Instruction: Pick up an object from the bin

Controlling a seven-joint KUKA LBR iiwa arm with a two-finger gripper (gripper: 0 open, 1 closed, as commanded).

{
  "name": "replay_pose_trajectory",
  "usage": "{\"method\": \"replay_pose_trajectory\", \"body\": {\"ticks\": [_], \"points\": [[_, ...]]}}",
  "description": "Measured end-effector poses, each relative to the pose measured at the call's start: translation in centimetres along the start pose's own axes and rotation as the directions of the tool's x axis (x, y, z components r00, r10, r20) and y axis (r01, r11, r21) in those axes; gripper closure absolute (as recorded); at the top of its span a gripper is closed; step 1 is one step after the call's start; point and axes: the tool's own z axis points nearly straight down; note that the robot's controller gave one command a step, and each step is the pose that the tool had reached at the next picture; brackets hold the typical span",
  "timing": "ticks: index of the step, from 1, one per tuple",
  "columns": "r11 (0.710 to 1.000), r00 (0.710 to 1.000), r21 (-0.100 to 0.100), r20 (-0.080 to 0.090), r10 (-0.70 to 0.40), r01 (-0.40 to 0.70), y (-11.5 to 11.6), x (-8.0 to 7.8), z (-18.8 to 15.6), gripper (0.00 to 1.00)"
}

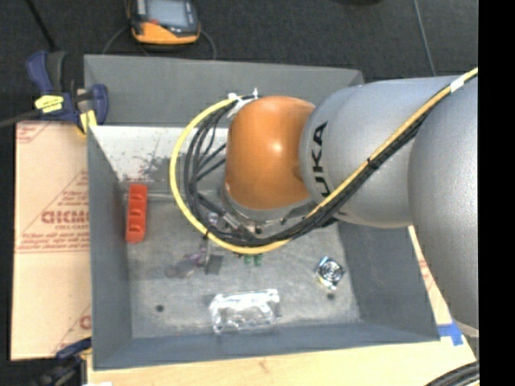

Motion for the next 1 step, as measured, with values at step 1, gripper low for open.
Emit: {"method": "replay_pose_trajectory", "body": {"ticks": [1], "points": [[1.0, 1.0, 0.001, 0.0, 0.024, -0.024, -0.24, -1.31, -4.93, 1.0]]}}
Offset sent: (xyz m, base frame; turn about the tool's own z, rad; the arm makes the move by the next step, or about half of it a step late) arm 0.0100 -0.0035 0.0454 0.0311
